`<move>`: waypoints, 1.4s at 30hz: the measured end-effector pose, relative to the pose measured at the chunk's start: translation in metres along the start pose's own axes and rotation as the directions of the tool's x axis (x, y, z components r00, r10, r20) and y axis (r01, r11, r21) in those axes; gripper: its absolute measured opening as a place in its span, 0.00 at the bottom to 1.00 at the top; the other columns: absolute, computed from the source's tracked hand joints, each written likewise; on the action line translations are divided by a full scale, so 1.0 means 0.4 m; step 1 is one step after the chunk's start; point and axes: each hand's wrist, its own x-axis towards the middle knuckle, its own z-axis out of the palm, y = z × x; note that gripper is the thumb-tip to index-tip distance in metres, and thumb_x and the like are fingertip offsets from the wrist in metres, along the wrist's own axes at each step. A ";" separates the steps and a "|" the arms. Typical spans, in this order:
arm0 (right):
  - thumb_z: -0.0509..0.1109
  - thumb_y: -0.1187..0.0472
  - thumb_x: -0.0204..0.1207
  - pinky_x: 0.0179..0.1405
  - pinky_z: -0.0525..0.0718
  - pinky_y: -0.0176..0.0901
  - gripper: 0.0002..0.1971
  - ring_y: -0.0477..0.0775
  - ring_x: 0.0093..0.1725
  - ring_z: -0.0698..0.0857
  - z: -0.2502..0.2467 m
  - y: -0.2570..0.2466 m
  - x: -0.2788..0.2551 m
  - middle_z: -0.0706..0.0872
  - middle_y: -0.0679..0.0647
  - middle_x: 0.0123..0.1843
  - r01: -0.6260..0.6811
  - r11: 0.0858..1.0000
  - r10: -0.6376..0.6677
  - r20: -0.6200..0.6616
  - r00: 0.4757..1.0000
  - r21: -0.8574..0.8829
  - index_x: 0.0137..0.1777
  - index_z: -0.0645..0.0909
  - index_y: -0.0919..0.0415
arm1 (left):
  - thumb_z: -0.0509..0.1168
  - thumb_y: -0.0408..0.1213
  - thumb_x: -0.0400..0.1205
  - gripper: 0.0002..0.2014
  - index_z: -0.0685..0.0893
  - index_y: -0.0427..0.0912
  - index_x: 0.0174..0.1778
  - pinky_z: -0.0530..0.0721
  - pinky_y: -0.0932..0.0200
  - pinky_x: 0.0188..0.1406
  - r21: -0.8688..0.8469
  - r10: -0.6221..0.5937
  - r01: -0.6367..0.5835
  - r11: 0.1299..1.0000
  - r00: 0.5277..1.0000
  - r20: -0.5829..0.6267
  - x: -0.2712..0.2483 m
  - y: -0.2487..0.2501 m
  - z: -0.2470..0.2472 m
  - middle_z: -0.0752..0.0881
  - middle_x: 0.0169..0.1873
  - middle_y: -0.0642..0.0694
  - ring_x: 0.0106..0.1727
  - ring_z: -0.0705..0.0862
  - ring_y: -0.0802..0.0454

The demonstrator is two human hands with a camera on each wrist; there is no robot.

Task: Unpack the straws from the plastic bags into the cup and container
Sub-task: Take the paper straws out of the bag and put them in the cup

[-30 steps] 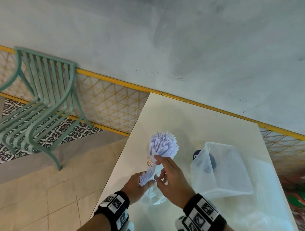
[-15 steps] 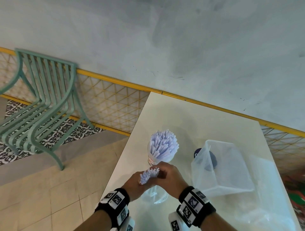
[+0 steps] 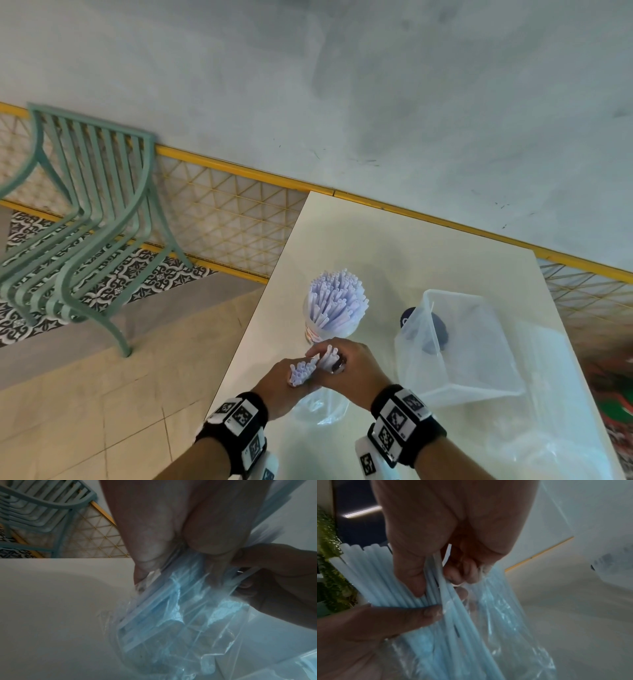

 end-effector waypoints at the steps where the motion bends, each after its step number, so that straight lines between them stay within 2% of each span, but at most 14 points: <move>1: 0.83 0.64 0.65 0.41 0.82 0.31 0.09 0.42 0.39 0.88 -0.004 -0.001 0.003 0.91 0.48 0.40 -0.013 1.000 0.013 0.010 1.000 0.000 0.44 0.89 0.57 | 0.72 0.47 0.78 0.07 0.88 0.55 0.51 0.83 0.63 0.51 0.008 0.007 -0.007 1.000 1.000 0.003 -0.001 0.005 -0.001 0.90 0.44 0.60 0.44 0.86 0.64; 4: 0.83 0.59 0.66 0.37 0.81 0.32 0.06 0.44 0.36 0.86 -0.019 -0.002 0.010 0.89 0.50 0.37 -0.010 1.000 0.010 -0.007 1.000 -0.025 0.38 0.87 0.55 | 0.70 0.45 0.79 0.07 0.88 0.53 0.52 0.81 0.65 0.53 0.022 0.016 -0.016 1.000 1.000 0.003 -0.001 0.009 -0.005 0.90 0.47 0.56 0.47 0.87 0.61; 8: 0.77 0.39 0.62 0.39 0.85 0.38 0.22 0.47 0.38 0.87 -0.026 0.001 0.006 0.89 0.49 0.38 0.041 0.995 -0.044 -0.037 0.998 -0.086 0.42 0.89 0.59 | 0.65 0.49 0.77 0.15 0.88 0.46 0.53 0.82 0.56 0.52 0.020 0.001 -0.001 1.000 1.000 -0.014 -0.003 0.012 -0.005 0.90 0.47 0.47 0.45 0.86 0.54; 11: 0.79 0.43 0.61 0.39 0.86 0.39 0.20 0.46 0.37 0.87 -0.018 0.018 -0.004 0.89 0.48 0.37 0.049 0.996 -0.052 -0.049 0.997 -0.070 0.41 0.88 0.60 | 0.66 0.56 0.76 0.20 0.88 0.44 0.54 0.83 0.53 0.54 -0.009 0.017 -0.017 1.000 1.000 -0.015 -0.003 0.009 0.005 0.90 0.48 0.46 0.47 0.87 0.51; 13: 0.83 0.48 0.60 0.40 0.88 0.49 0.18 0.49 0.37 0.88 -0.018 0.034 -0.006 0.89 0.50 0.38 0.016 0.999 -0.019 -0.047 0.999 -0.050 0.42 0.87 0.61 | 0.66 0.60 0.76 0.23 0.88 0.47 0.55 0.82 0.55 0.57 -0.007 0.018 -0.018 1.000 1.000 -0.004 0.000 0.005 0.009 0.91 0.49 0.49 0.51 0.87 0.51; 18: 0.82 0.37 0.57 0.41 0.87 0.55 0.27 0.54 0.36 0.88 -0.053 -0.001 -0.005 0.89 0.55 0.36 -0.035 0.998 0.035 0.004 0.999 -0.055 0.40 0.86 0.62 | 0.65 0.51 0.77 0.17 0.88 0.48 0.56 0.82 0.58 0.57 0.034 -0.019 0.019 0.999 1.000 -0.021 -0.004 0.020 0.007 0.91 0.50 0.50 0.50 0.87 0.56; 21: 0.87 0.50 0.61 0.43 0.88 0.57 0.18 0.57 0.37 0.90 -0.115 -0.081 0.007 0.91 0.57 0.37 -0.036 0.998 0.037 0.016 0.999 -0.049 0.40 0.88 0.62 | 0.66 0.41 0.81 0.07 0.88 0.56 0.51 0.79 0.72 0.46 0.064 -0.031 0.033 0.997 0.999 -0.034 -0.004 0.027 0.002 0.90 0.42 0.62 0.43 0.85 0.68; 23: 0.87 0.58 0.63 0.44 0.89 0.55 0.11 0.56 0.36 0.91 -0.168 -0.145 0.022 0.92 0.55 0.37 -0.012 0.998 0.013 0.015 1.000 -0.054 0.40 0.90 0.61 | 0.66 0.36 0.83 0.11 0.85 0.62 0.48 0.75 0.79 0.44 0.067 -0.022 0.024 0.997 0.999 -0.030 -0.004 0.032 0.002 0.87 0.38 0.75 0.43 0.84 0.76; 25: 0.87 0.60 0.63 0.41 0.89 0.48 0.09 0.52 0.36 0.91 -0.215 -0.206 0.041 0.93 0.52 0.37 0.055 0.996 -0.054 0.018 0.998 -0.067 0.40 0.91 0.61 | 0.66 0.38 0.83 0.08 0.87 0.58 0.50 0.76 0.75 0.44 0.076 -0.023 0.025 0.997 0.999 -0.023 -0.002 0.029 0.002 0.87 0.37 0.75 0.42 0.84 0.76; 28: 0.86 0.63 0.64 0.36 0.85 0.33 0.08 0.42 0.35 0.90 -0.266 -0.269 0.079 0.93 0.47 0.36 0.079 0.995 -0.077 0.039 0.996 -0.067 0.43 0.93 0.60 | 0.65 0.38 0.85 0.10 0.87 0.56 0.57 0.73 0.82 0.45 0.067 -0.001 0.001 0.998 1.000 0.011 -0.005 0.037 0.003 0.83 0.45 0.83 0.46 0.82 0.79; 31: 0.86 0.61 0.64 0.31 0.82 0.31 0.08 0.42 0.29 0.86 -0.291 -0.289 0.123 0.92 0.47 0.33 0.063 0.991 -0.057 0.052 0.997 -0.121 0.42 0.93 0.58 | 0.64 0.37 0.85 0.12 0.87 0.56 0.58 0.72 0.83 0.45 0.049 -0.006 0.005 0.999 1.000 0.020 -0.008 0.041 0.003 0.88 0.51 0.70 0.46 0.82 0.78; 35: 0.86 0.59 0.64 0.31 0.86 0.39 0.05 0.56 0.35 0.90 -0.307 -0.296 0.162 0.93 0.53 0.38 0.041 0.989 -0.027 0.095 0.995 -0.145 0.38 0.94 0.53 | 0.64 0.36 0.85 0.12 0.87 0.56 0.58 0.72 0.82 0.42 0.045 -0.014 0.013 0.999 1.000 0.009 -0.009 0.044 0.001 0.88 0.52 0.60 0.41 0.82 0.75; 39: 0.85 0.64 0.65 0.27 0.82 0.33 0.08 0.45 0.28 0.87 -0.326 -0.322 0.177 0.93 0.56 0.40 0.024 0.989 -0.004 0.135 0.991 -0.144 0.34 0.92 0.51 | 0.64 0.37 0.85 0.12 0.88 0.53 0.61 0.72 0.77 0.33 0.046 0.001 -0.001 0.999 1.000 0.003 -0.014 0.050 0.003 0.87 0.41 0.60 0.29 0.80 0.70; 42: 0.85 0.64 0.65 0.28 0.81 0.30 0.09 0.43 0.28 0.87 -0.340 -0.338 0.183 0.93 0.49 0.35 0.028 0.983 0.001 0.156 0.988 -0.183 0.33 0.92 0.49 | 0.64 0.38 0.84 0.12 0.88 0.58 0.59 0.77 0.76 0.41 0.037 -0.017 0.017 0.999 1.000 0.015 -0.013 0.044 0.000 0.89 0.51 0.59 0.41 0.85 0.68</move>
